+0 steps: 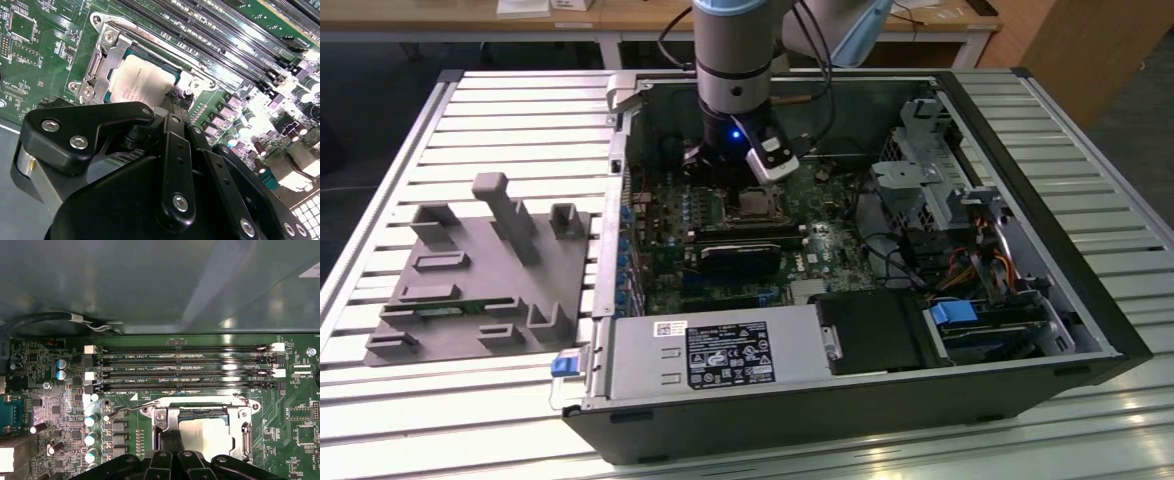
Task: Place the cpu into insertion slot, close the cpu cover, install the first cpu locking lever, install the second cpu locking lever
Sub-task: 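Close the cpu cover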
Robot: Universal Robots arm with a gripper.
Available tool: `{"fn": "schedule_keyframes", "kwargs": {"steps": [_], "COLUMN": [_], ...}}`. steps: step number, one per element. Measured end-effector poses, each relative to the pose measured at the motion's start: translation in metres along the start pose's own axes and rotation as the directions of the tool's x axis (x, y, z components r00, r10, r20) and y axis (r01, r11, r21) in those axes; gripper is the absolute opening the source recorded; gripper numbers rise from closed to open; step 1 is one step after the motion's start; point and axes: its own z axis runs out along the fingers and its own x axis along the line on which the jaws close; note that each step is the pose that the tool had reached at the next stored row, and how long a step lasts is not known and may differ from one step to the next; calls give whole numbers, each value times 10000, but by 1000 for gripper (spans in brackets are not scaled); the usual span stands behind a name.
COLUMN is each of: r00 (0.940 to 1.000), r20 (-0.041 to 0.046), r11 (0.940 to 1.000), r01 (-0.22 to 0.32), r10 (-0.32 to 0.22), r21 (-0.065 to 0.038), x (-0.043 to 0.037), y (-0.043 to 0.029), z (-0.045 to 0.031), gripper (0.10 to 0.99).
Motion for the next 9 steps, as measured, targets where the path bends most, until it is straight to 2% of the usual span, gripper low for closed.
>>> {"fn": "schedule_keyframes", "kwargs": {"steps": [9], "r00": [10000], "r20": [0], "r11": [10000], "r01": [0], "r10": [0], "r21": [-1], "x": [-28], "y": [2], "z": [-2], "gripper": [106]}}
